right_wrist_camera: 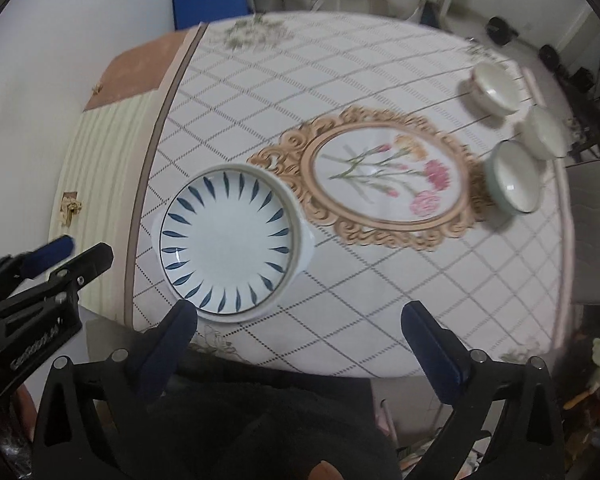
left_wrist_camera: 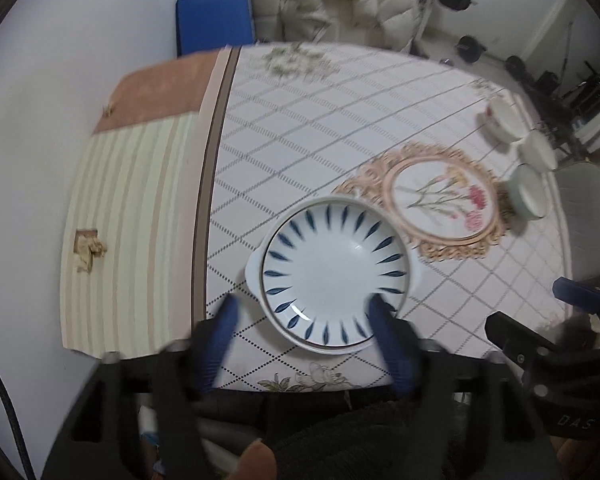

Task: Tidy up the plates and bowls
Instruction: 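Open both tools and lift them off the blue-striped plate, then move both tools to the teal-rimmed bowl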

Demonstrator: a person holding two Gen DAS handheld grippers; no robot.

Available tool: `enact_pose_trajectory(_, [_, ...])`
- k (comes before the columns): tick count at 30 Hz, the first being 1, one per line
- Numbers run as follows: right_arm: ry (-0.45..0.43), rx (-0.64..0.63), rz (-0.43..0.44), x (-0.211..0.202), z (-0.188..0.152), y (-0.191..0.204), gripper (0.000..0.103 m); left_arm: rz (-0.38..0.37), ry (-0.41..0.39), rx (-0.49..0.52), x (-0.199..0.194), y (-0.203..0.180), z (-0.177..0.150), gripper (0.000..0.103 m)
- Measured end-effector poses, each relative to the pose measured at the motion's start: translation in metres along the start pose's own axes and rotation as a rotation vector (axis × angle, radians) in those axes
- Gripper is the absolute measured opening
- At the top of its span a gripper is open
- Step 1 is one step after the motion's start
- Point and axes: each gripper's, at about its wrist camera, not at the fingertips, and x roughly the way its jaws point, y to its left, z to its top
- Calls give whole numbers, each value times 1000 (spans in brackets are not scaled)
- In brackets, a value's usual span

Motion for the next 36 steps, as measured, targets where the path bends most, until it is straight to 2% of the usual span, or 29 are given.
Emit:
enact_pose_trajectory(2, [-32,4,-14,-20,-6,-1,103,0,-39,5,-18,-5,-2,92])
enact_pose_trajectory(5, [-86,10,-28,-50,-14,-2,103,-14,-70,1,-38,-8,-6,96])
enact_pose_trajectory(11, [-189,1,-54,-106,-29,0,103,-15,-133,-11,-76,-14,-13,97])
enact_pose_trajectory(19, [-280,-16,-86,-156,-38,-1,103,-18,-204,-25,-119,-14,-21,97])
enact_pose_trajectory(27, [-307,-29,-86,-177,-44,-1,103,-4,-242,-30,-140,-13,-26,97])
enact_pose_trajectory(36, [-306,-36,-71,-174,-47,-1,103,-11,-233,-10,-138,-20,-25,97])
